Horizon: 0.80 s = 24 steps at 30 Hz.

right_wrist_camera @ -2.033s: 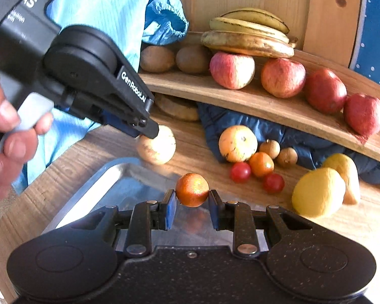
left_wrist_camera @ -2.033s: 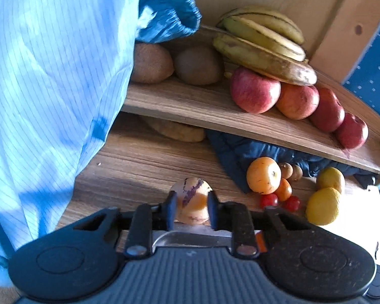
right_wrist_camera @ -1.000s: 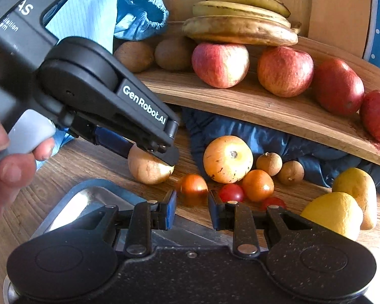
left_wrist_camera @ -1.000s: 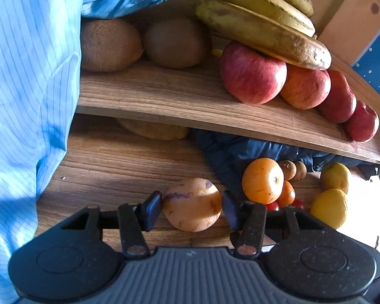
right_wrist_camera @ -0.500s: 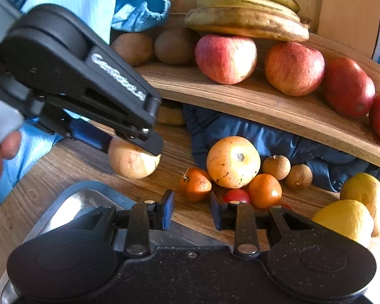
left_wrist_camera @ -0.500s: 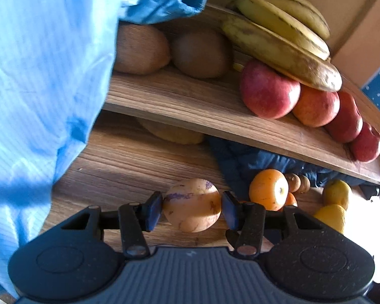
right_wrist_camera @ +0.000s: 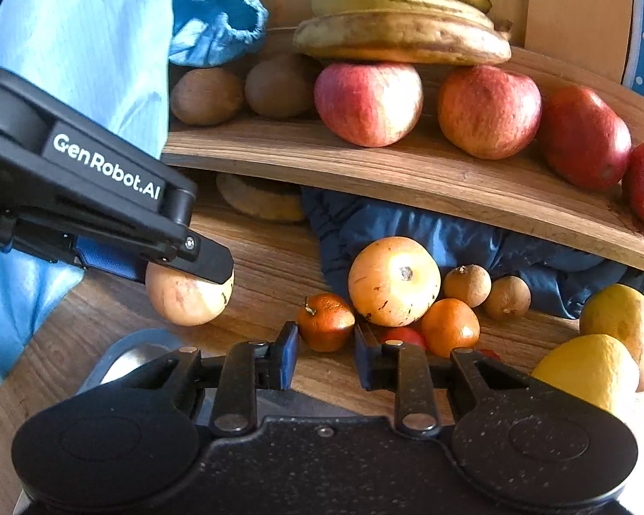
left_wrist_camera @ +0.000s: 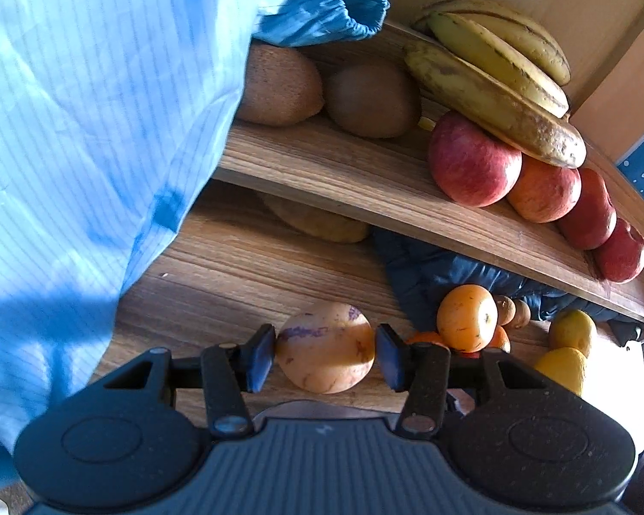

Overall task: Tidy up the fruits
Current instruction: 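Carry the pepino in the left tool while the right tool carries the tangerine to the tray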

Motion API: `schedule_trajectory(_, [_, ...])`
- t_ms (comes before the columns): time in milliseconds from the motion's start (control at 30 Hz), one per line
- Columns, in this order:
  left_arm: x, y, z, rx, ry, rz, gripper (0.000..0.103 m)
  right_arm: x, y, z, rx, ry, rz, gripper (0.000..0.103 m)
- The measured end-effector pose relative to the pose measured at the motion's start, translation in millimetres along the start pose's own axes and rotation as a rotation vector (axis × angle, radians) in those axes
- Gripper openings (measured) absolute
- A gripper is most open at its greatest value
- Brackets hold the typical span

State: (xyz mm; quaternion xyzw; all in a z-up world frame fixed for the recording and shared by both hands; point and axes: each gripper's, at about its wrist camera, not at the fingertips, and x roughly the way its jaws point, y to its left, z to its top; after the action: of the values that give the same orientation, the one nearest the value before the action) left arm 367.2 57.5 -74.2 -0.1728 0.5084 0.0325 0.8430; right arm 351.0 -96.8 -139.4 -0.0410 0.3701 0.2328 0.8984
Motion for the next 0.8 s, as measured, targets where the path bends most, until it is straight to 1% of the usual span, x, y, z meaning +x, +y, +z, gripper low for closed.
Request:
schedule_trajectory(333, [-24.0,10.5,-16.7,0.023,-0.005,-0.023,0.055,-41.7,9.2,-12.0,-0.029,-0.035,-0.006,0.029])
schedule_trajectory(467, [-33.8,10.4,-27.1,0.047,-0.006,-0.033,0.055,-62.4,16.1,-27.8,-0.050,-0.036,-0.005,0.029])
schedule_trajectory(800, [-51.6,7.3,-64.2,0.128,0.021,-0.069,0.055,-99.9,38.3,-64.3,-0.044,-0.021,-0.027,0.029])
